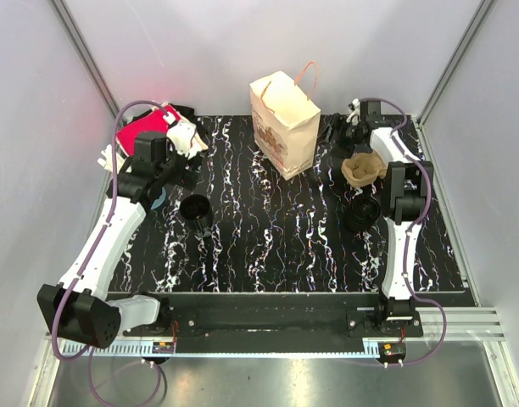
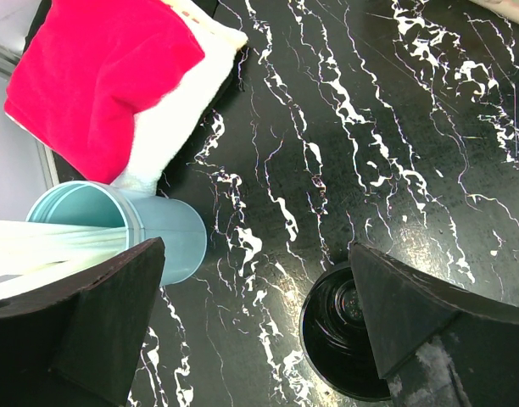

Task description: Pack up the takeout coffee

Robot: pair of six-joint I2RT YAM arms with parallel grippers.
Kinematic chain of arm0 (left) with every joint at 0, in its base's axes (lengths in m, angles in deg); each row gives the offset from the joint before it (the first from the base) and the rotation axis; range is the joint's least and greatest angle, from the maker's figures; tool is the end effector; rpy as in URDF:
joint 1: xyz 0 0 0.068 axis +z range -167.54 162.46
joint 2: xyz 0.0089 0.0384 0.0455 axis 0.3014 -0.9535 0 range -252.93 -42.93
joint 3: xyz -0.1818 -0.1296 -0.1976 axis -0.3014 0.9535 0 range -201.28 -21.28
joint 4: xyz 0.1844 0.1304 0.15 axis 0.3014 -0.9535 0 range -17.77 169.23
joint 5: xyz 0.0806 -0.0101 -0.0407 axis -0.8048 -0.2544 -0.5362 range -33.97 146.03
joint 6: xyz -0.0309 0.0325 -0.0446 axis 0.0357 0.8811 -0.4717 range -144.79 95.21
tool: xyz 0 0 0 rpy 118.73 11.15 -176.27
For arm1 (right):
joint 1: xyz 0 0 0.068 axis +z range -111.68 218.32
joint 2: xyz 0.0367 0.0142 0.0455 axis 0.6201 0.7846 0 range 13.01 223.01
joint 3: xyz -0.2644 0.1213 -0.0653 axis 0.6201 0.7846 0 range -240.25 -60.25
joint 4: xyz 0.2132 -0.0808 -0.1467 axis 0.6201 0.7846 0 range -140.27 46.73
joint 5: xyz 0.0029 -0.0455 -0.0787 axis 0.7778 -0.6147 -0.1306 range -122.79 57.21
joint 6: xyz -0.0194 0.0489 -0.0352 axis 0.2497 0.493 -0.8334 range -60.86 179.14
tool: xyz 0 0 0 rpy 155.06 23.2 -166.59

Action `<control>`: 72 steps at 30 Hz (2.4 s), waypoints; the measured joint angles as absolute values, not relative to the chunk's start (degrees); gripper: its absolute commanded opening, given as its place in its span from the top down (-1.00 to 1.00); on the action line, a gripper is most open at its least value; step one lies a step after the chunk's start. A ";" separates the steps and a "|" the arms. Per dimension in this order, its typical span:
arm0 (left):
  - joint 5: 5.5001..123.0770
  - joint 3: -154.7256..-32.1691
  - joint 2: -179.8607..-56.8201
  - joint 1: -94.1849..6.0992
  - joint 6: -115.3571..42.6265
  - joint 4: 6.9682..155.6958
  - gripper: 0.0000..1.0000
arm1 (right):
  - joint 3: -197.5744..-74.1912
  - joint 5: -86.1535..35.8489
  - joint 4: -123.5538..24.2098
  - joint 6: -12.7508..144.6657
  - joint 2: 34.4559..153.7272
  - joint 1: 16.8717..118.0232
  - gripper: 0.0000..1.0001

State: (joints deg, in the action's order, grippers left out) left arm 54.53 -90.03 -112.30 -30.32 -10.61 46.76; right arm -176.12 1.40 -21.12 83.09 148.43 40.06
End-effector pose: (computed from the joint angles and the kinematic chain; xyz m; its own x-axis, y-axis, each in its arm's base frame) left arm 0.2698 -0.0599 0.3754 -0.4672 0.3570 -0.8089 0.3240 0.9204 0.2190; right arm 0.5615 0.0444 0.2024 -0.8469 0.3102 -0.4318 -0.0570 0.7545 0.6538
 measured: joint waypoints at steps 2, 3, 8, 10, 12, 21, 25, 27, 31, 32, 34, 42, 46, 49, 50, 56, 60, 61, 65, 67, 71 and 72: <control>54.53 -90.03 -112.34 -30.32 -10.61 46.76 -0.98 | -172.34 1.38 -21.95 82.39 146.48 40.74 -0.63; 54.53 -90.03 -112.32 -30.32 -10.61 46.76 -0.98 | -170.97 1.36 -22.19 81.93 145.50 41.22 -0.64; 54.53 -90.03 -112.34 -30.32 -10.61 46.76 -0.98 | -167.69 1.31 -23.96 79.61 140.75 45.24 -0.63; 54.53 -90.03 -112.36 -30.32 -10.61 46.76 -0.98 | -166.88 1.29 -24.64 78.61 139.07 47.14 -0.63; 54.55 -90.03 -112.36 -30.32 -10.61 46.76 -0.98 | -166.20 1.25 -25.43 77.56 137.58 49.35 -0.64; 54.92 -90.03 -112.36 -30.32 -10.61 46.76 -0.98 | -161.98 1.31 -26.39 73.93 133.50 56.78 -0.63; 55.54 -90.03 -112.36 -30.32 -10.61 46.76 -0.98 | -160.58 0.57 -26.32 72.64 131.11 58.07 -0.64; 55.78 -90.03 -112.36 -30.32 -10.59 46.76 -0.98 | -160.10 -1.13 -26.32 71.77 129.30 58.02 -0.64; 55.95 -90.03 -112.36 -30.32 -10.55 46.76 -0.98 | -159.97 -4.78 -26.34 70.48 125.45 56.60 -0.64; 56.04 -90.03 -112.36 -30.32 -10.41 46.76 -0.98 | -160.12 -5.42 -26.39 70.43 124.78 55.95 -0.64; 56.34 -90.03 -112.36 -30.32 -10.22 46.76 -0.98 | -161.02 -6.93 -26.34 70.48 124.21 54.24 -0.63; 59.60 -90.03 -111.73 -31.08 -9.76 46.74 -0.98 | -168.47 -10.95 -25.93 72.60 128.12 47.14 -0.63; 60.45 -90.05 -110.29 -35.19 -8.40 46.74 -0.98 | -175.47 -12.19 -25.38 74.45 134.28 46.57 -0.63; 60.87 -90.29 -109.78 -38.47 -6.41 46.78 -0.98 | -179.82 -12.32 -25.12 75.79 138.98 46.66 -0.64; 60.96 -90.55 -109.83 -39.37 -5.58 46.78 -0.98 | -181.61 -12.21 -25.06 76.53 140.84 46.68 -0.64; 61.00 -95.52 -113.76 -41.07 -2.04 46.58 -0.98 | -194.40 -8.91 -24.31 81.49 153.39 46.62 -0.67; 61.81 -96.83 -115.36 -41.20 -1.06 47.22 -0.98 | -199.31 -5.05 -25.49 84.92 159.40 46.53 -0.71; 61.94 -97.18 -115.71 -41.42 -0.84 47.18 -0.98 | -199.71 -4.11 -25.86 85.67 160.29 46.53 -0.73; 62.38 -99.45 -117.08 -42.51 0.49 46.58 -0.98 | -202.77 -0.04 -28.62 88.84 164.08 46.53 -0.75; 62.44 -100.78 -117.65 -42.80 1.02 45.73 -0.98 | -204.19 2.01 -30.80 90.91 165.76 46.53 -0.75; 62.35 -102.62 -118.29 -42.89 1.87 44.55 -0.98 | -206.57 6.45 -36.05 95.04 168.93 46.53 -0.77; 62.31 -102.90 -118.37 -42.89 1.98 44.20 -0.98 | -207.18 7.33 -37.10 95.83 169.69 46.53 -0.76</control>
